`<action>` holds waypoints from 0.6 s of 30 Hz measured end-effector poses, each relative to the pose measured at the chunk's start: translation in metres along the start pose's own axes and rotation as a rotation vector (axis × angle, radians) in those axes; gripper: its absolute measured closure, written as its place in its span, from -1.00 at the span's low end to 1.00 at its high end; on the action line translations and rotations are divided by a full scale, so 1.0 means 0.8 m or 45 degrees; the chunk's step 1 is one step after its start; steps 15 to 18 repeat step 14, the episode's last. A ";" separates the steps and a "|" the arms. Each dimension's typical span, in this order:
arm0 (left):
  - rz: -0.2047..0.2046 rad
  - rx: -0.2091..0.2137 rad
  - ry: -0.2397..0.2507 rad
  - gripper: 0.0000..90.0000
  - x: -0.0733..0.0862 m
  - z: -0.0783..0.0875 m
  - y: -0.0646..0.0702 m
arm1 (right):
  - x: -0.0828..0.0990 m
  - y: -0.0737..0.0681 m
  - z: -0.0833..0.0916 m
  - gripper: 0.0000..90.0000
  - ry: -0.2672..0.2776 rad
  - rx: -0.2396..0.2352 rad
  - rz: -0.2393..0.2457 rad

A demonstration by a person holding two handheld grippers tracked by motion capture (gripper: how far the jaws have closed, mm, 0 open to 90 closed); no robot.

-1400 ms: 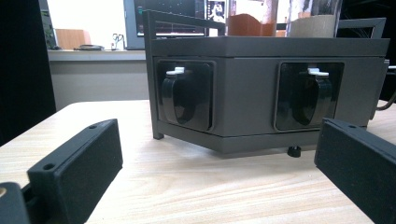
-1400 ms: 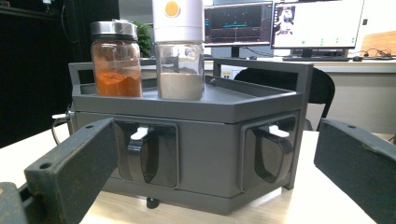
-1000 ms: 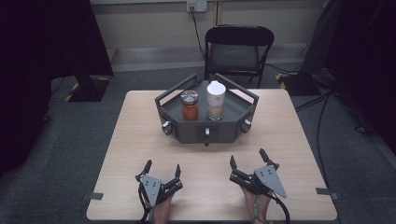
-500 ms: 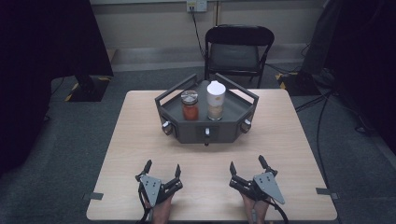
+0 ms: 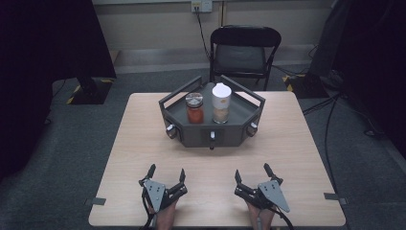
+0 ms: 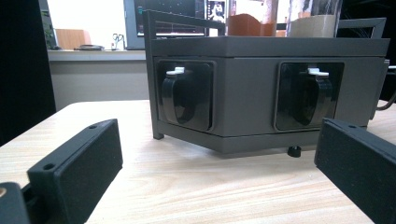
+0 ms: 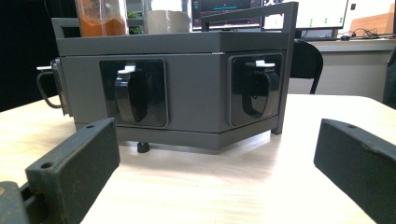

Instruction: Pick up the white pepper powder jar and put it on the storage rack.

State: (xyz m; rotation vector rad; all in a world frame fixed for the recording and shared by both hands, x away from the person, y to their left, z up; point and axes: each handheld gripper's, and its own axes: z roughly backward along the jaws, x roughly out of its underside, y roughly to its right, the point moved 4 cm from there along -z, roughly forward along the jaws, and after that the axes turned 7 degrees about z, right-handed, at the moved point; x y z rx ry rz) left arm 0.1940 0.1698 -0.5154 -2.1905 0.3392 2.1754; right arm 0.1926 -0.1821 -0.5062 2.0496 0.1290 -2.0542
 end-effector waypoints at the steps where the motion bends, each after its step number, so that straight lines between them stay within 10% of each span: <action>1: 0.000 0.000 0.000 -0.99 0.000 0.000 0.000 | 0.001 0.000 0.000 -1.00 0.001 0.000 0.000; 18: 0.000 0.000 0.000 -0.99 0.000 0.000 0.000 | 0.003 0.000 0.000 -1.00 0.009 -0.008 -0.003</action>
